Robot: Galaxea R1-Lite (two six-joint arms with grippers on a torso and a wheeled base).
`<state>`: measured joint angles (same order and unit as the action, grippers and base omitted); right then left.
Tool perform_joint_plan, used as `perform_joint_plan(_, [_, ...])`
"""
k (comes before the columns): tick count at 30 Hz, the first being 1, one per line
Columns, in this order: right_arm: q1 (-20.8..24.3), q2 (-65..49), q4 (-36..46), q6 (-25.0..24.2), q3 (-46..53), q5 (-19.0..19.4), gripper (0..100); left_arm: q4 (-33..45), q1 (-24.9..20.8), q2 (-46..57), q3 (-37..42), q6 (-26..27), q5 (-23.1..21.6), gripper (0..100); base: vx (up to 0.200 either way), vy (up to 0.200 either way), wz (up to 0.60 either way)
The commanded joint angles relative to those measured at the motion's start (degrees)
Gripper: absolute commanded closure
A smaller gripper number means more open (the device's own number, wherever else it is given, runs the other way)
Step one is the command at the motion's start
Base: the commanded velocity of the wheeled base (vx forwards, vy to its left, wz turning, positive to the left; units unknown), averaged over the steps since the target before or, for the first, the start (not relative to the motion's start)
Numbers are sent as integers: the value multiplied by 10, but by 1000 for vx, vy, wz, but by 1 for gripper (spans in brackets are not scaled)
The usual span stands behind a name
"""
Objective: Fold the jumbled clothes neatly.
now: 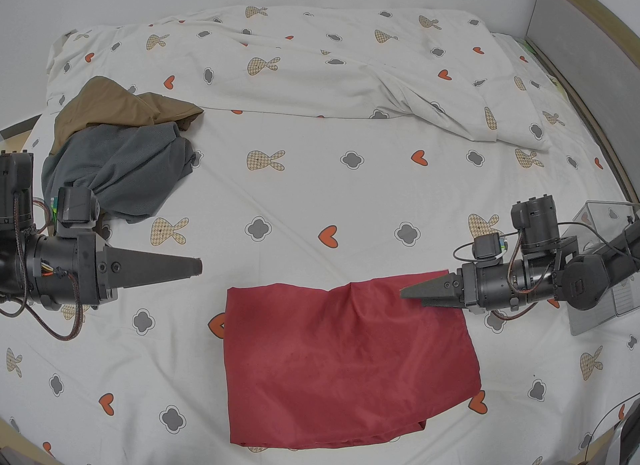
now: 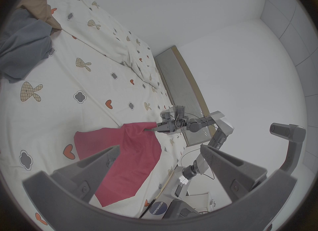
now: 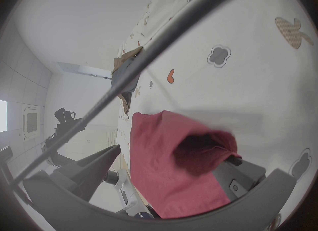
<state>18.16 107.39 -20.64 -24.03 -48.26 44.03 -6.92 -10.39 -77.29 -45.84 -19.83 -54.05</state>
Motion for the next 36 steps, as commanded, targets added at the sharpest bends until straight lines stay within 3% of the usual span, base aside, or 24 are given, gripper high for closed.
perform_joint_plan(1, [-17,-58,1,-1,31,0,0,0,-2,-8,1,1,-1,0,0,0,0])
perform_joint_plan(15, [-19,-110,-2,14,154,-4,0,-11,-3,-47,14,10,0,0,0,0,0])
perform_joint_plan(21, [-46,-141,-5,102,205,0,0,-110,-15,-23,89,87,5,0,0,0,0])
perform_joint_plan(24, [-70,-195,-5,124,218,4,0,-150,-16,9,109,96,22,0,0,0,0])
perform_joint_plan(27, [-87,-250,-2,123,222,1,0,-157,-2,38,109,96,75,0,0,0,0])
perform_joint_plan(31, [-112,-307,-2,122,225,0,0,-154,-2,49,99,98,236,0,0,0,0])
perform_joint_plan(32, [-112,-307,-2,122,225,0,0,-154,-2,49,99,98,236,0,0,0,0])
perform_joint_plan(33, [-119,-331,-2,121,224,1,0,-149,-9,43,91,96,305,0,0,0,0])
perform_joint_plan(36, [-121,-346,-1,119,225,2,0,-128,-16,47,93,94,316,0,0,0,0])
